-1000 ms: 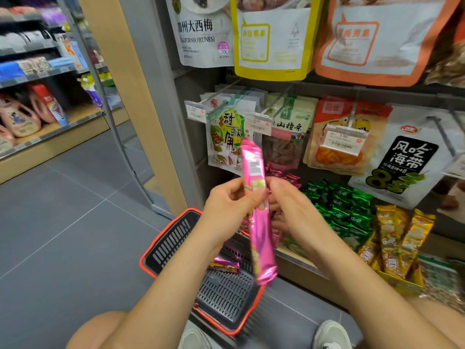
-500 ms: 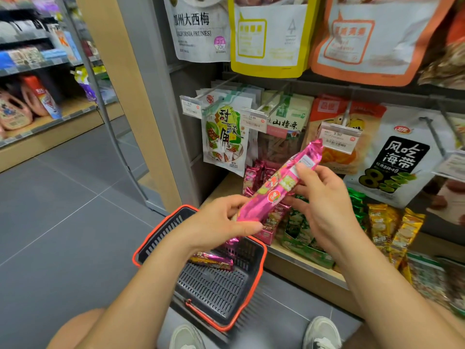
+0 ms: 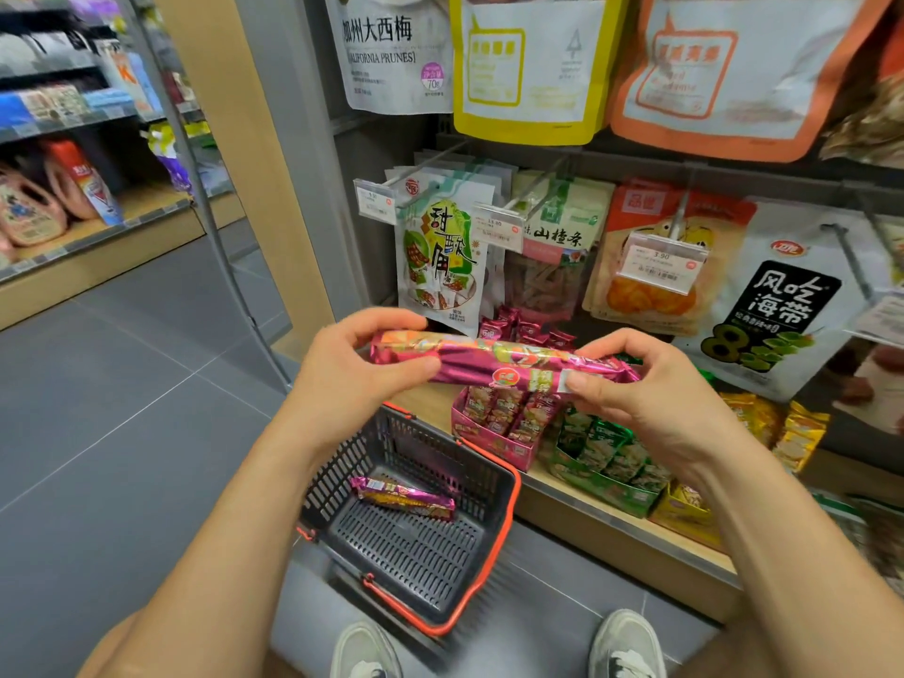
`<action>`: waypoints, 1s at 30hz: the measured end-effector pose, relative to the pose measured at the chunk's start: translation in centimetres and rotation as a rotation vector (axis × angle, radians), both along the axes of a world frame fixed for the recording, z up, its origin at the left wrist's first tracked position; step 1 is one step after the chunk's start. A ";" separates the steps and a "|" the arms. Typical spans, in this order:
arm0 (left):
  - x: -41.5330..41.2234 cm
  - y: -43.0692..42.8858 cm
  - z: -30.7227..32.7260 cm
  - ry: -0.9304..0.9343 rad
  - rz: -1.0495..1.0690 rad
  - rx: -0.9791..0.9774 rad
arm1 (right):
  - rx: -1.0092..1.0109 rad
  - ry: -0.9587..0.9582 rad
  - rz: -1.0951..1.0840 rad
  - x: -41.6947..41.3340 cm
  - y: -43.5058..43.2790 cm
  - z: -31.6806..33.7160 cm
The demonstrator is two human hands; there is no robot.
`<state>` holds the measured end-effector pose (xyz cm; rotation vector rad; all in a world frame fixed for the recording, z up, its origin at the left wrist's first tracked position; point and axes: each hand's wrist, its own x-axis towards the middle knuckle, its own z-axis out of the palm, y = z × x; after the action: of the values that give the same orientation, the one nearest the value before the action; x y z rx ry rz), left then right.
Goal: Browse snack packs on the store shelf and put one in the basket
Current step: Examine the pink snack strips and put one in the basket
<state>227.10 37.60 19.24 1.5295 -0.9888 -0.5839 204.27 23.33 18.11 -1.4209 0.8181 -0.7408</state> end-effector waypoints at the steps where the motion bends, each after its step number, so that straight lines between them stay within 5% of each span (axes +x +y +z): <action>1: 0.2 0.1 0.1 0.037 0.002 -0.045 | -0.012 0.025 -0.010 -0.1 -0.1 -0.1; 5: 0.0 0.2 0.4 0.007 0.000 -0.076 | -0.125 0.346 0.005 0.0 -0.4 -0.6; 8: -0.8 -0.1 0.2 -0.145 0.011 -0.009 | -0.595 0.734 0.129 0.7 0.4 -1.0; 12: -3.3 -0.7 -0.2 -0.233 -0.072 0.044 | -0.671 0.454 0.285 3.3 3.1 -2.0; 17: -3.4 -0.6 0.7 -0.039 -0.083 -0.042 | -0.527 0.224 0.317 4.3 3.6 -1.9; 26: -2.2 0.1 0.9 -0.395 -0.068 -0.047 | -0.347 0.203 0.467 3.9 2.9 -2.0; 30: -2.8 0.0 0.5 -0.345 -0.098 0.004 | -0.246 0.164 0.484 4.1 3.2 -2.4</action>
<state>224.25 37.56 19.78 1.6244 -1.3310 -0.3950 208.36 26.57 15.75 -1.8311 0.4818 -0.3622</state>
